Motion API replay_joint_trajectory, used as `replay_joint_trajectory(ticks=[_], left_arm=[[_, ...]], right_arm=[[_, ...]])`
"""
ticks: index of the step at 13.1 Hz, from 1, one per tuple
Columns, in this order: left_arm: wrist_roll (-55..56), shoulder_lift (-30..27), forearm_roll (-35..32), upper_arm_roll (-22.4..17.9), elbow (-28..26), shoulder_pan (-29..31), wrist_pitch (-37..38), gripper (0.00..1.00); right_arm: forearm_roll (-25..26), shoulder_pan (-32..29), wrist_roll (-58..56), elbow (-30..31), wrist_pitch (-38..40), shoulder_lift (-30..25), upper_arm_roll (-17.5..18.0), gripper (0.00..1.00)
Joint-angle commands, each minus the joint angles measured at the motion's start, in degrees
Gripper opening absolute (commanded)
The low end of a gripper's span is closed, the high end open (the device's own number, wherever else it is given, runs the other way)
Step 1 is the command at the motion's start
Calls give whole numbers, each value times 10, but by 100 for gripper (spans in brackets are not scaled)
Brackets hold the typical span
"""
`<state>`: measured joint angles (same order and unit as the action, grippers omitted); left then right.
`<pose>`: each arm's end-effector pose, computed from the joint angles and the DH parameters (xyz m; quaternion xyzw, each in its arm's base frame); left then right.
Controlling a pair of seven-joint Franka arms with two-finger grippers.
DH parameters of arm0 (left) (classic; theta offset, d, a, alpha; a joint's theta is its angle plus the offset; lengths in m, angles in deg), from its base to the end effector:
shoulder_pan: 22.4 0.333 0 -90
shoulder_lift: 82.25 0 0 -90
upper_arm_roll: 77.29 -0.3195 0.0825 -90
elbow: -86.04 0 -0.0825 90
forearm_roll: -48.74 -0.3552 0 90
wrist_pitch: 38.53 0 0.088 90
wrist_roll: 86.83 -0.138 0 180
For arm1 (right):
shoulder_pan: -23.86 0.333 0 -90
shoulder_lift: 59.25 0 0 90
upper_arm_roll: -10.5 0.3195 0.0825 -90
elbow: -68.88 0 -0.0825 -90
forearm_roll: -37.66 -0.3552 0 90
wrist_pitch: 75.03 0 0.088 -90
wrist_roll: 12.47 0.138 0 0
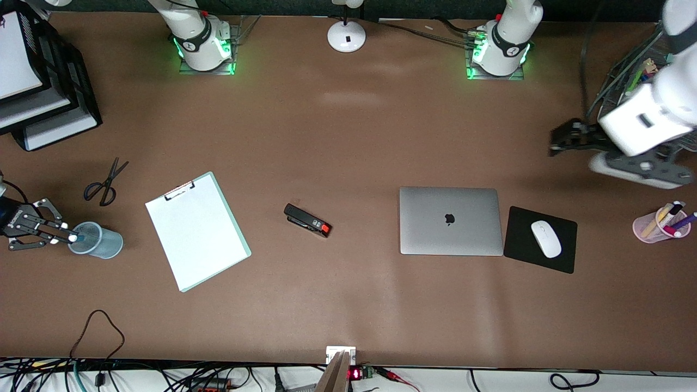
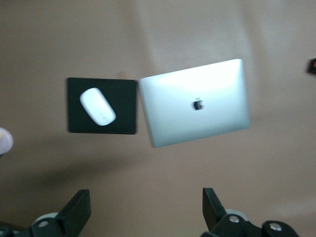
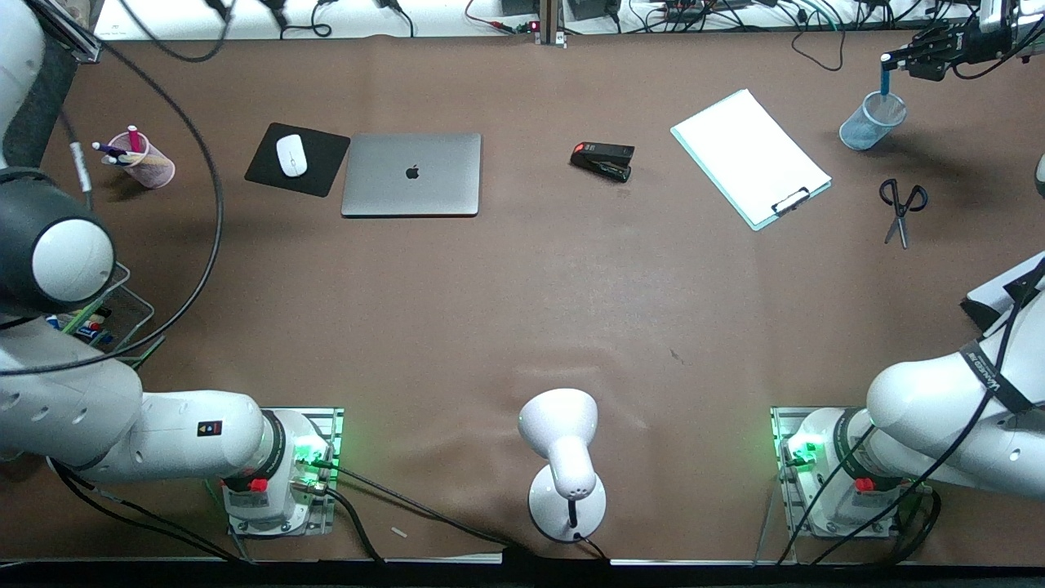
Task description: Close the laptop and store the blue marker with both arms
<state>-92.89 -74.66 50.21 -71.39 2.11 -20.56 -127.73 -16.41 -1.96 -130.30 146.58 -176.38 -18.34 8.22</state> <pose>0.5620 -0.0397 0.5709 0.9957 -0.0878 -0.0195 0.0200 0.6551 -0.2347 0.3055 -0.7363 -0.5175 -0.3577 0.2492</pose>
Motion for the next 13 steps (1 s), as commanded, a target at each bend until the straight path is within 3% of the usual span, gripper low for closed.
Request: replay_joint_trajectory(ticks=[1, 4, 13], left_arm=[[-18, -69, 14, -81, -106, -42, -65, 100], [-9, -80, 13, -82, -155, -38, -113, 100], [-16, -80, 5, -77, -144, -14, -82, 100]], right_arm=[[-16, -12, -8, -21, 11, 18, 10, 6], [-21, -18, -25, -22, 10, 33, 10, 6], [-23, -27, -110, -29, 22, 49, 10, 6]])
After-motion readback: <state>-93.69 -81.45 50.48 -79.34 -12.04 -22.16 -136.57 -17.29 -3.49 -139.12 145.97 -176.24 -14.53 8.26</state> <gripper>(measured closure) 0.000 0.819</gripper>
